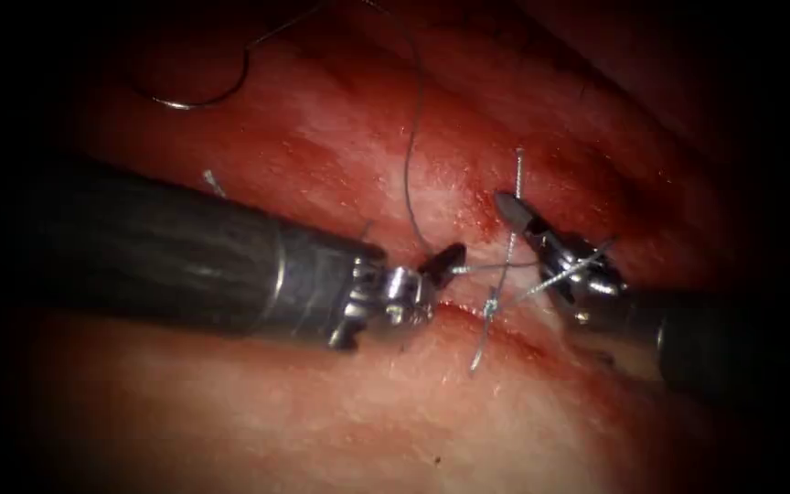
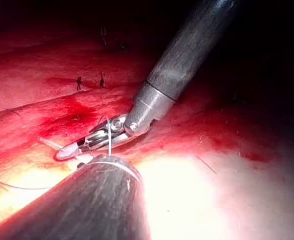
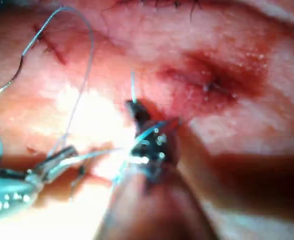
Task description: Wound Closure
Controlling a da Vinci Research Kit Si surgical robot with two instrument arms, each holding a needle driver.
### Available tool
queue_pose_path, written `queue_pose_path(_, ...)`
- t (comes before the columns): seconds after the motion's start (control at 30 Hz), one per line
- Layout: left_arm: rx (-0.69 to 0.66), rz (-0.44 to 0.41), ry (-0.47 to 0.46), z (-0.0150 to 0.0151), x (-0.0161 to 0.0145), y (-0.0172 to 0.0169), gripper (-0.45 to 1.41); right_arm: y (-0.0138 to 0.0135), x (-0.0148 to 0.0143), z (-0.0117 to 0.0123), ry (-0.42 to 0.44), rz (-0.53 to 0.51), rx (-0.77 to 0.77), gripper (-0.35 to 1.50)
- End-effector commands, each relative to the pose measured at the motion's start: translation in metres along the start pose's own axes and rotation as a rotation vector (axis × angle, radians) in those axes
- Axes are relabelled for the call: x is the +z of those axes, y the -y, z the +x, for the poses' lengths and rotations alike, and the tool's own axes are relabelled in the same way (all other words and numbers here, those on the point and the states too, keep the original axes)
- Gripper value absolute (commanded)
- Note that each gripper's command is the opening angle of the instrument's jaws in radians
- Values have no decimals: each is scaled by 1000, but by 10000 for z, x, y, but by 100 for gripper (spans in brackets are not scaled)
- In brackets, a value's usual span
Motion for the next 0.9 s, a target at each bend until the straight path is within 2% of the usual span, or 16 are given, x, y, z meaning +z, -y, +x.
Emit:
queue_pose_path(0.03, 0, 0, -1, 4, 5, -4, -45, 1, 1, -7, -2, 0, -2, -35)
queue_pose_path(0.2, -1, -3, -7, 1, 4, 0, -45, 15, -14, 0, -26, 14, -63, -35)
queue_pose_path(0.37, -3, -3, 1, -12, 13, 9, -45, 23, -24, -6, -47, 37, -108, -35)
queue_pose_path(0.57, -14, -12, 44, -30, 44, 30, -45, 30, -34, -11, -81, 54, -271, -35)
queue_pose_path(0.7, -12, -43, 71, -41, 85, 52, -45, 31, -41, -17, -62, 87, -351, -35)
queue_pose_path(0.9, -23, -61, 96, -59, 122, 77, -45, 42, -57, -24, -58, 113, -418, -35)
